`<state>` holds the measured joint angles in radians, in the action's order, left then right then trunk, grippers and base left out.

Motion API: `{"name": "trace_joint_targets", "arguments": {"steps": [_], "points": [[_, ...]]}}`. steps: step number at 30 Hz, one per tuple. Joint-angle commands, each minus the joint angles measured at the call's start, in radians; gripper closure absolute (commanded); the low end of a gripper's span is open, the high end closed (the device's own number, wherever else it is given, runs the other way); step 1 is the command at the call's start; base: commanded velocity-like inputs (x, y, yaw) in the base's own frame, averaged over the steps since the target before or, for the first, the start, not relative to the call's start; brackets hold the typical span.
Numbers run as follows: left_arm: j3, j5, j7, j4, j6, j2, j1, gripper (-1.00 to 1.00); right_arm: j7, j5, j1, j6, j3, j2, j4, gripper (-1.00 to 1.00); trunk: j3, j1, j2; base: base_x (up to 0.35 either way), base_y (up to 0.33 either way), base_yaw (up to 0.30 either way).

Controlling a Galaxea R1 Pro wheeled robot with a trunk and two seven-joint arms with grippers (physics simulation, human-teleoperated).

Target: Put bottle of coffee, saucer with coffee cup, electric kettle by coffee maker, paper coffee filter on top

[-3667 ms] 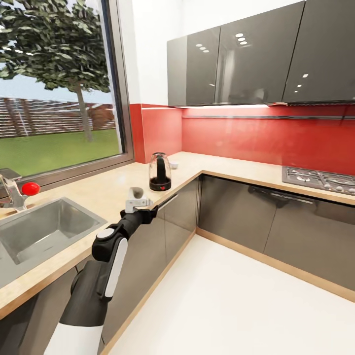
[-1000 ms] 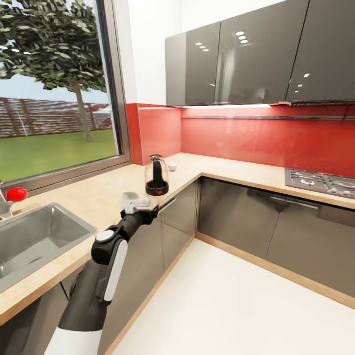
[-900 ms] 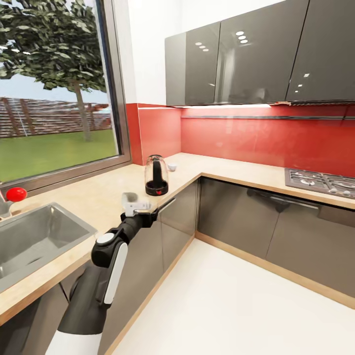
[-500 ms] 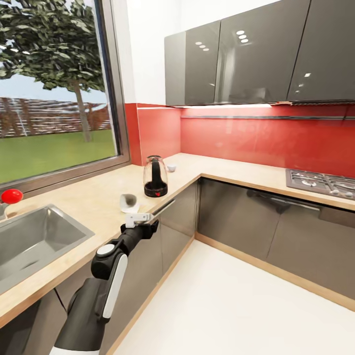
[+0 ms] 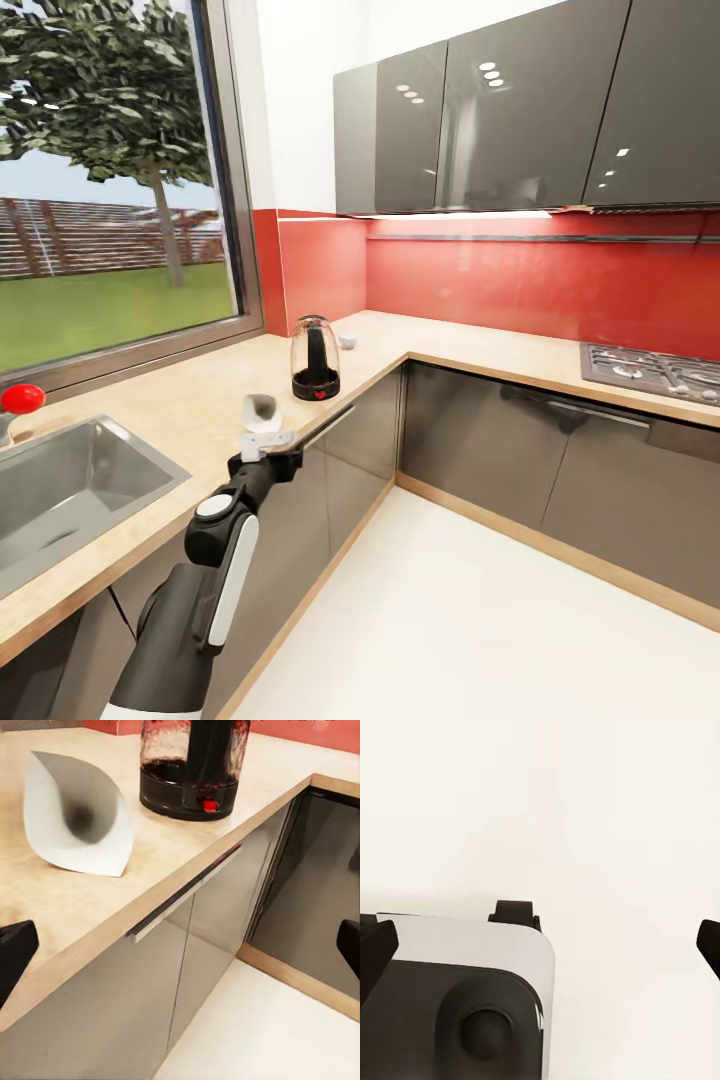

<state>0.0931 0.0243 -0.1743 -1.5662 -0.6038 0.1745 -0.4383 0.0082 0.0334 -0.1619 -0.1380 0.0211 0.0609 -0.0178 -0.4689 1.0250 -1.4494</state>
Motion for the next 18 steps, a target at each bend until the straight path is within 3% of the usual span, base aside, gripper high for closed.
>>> {"name": "trace_joint_targets", "arguments": {"steps": [1, 8, 9, 10, 18], "points": [[0.001, 0.003, -0.013, -0.001, -0.005, 0.000, -0.001, -1.00, 0.001, 0.003, -0.001, -0.003, 0.002, 0.000, 0.001, -1.00, -0.001, 0.000, -0.001, 0.000, 0.000, 0.000], [0.002, -0.013, -0.037, -0.003, -0.004, 0.000, -0.002, -1.00, 0.001, 0.004, -0.001, -0.003, 0.004, 0.000, 0.001, -1.00, -0.001, 0.000, -0.001, 0.000, 0.000, 0.000], [0.002, -0.021, -0.037, -0.003, -0.004, 0.000, -0.002, -1.00, 0.001, 0.004, -0.001, -0.003, 0.005, 0.001, 0.002, -1.00, -0.001, 0.000, -0.001, 0.000, 0.000, 0.000], [0.002, -0.069, -0.039, -0.003, -0.004, 0.000, -0.002, -1.00, 0.001, 0.011, -0.001, -0.003, 0.007, 0.002, 0.003, -1.00, -0.001, 0.000, -0.001, 0.000, 0.000, 0.000], [0.006, -0.098, -0.038, -0.003, -0.004, 0.000, -0.002, -1.00, 0.001, 0.048, -0.001, -0.003, 0.008, -0.004, 0.004, -1.00, -0.001, 0.000, -0.001, 0.094, 0.000, 0.000]]}}
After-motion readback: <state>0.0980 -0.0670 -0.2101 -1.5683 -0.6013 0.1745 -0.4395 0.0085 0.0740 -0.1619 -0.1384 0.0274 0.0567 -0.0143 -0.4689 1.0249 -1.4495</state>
